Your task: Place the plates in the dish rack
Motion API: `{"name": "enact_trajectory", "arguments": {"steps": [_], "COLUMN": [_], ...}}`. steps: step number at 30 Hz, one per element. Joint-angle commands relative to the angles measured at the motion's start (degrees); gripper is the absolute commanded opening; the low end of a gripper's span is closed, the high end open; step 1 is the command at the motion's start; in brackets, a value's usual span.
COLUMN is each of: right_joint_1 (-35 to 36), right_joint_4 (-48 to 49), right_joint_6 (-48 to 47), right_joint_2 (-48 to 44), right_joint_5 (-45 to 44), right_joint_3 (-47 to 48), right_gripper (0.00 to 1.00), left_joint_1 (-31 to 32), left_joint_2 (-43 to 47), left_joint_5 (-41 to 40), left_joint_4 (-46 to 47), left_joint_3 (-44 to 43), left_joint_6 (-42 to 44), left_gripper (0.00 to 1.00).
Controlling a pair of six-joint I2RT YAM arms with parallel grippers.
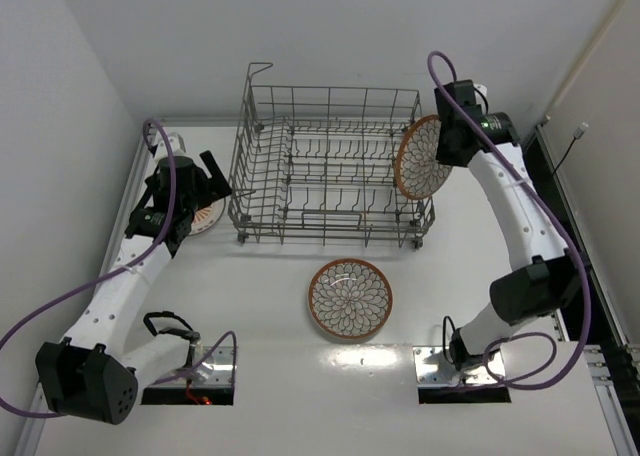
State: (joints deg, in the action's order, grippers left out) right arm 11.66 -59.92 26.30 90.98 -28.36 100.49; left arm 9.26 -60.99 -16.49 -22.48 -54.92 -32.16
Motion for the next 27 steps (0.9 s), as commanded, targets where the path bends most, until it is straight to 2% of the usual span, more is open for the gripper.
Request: {"name": "enact_trajectory", "arguments": {"steps": [1,4,16,27], "right_joint_1": [1.51,3.10,8.63,15.58], "right_joint_4": [5.25,3.24,0.42,-1.43], "right_joint_6": [-0.99,-0.38,-0.29,-0.47], "right_joint_2": [1.82,5.51,14.13,17.56], "right_joint_5": [-11.00,-15.05,-20.50,-26.48], "right_joint_3": [3.31,6.81,13.41,10.96], "right_gripper": [0.00,0.00,0.00,0.00], "left_joint_1": [0.68,0.68,0.68,0.68], "left_joint_2": [1.75,2.28,2.81,3.34], "left_joint_5": [-1.08,-1.61,-1.61,-2.23], "left_joint_4": [-0.37,-0.37,-0.37,-0.90], "left_joint_3": [-1.16,-1.16,-0.10,-0.10], "left_joint_6": [0.35,0.35,0.87,1.40], "left_gripper": [1.00,1.00,1.00,1.00]}}
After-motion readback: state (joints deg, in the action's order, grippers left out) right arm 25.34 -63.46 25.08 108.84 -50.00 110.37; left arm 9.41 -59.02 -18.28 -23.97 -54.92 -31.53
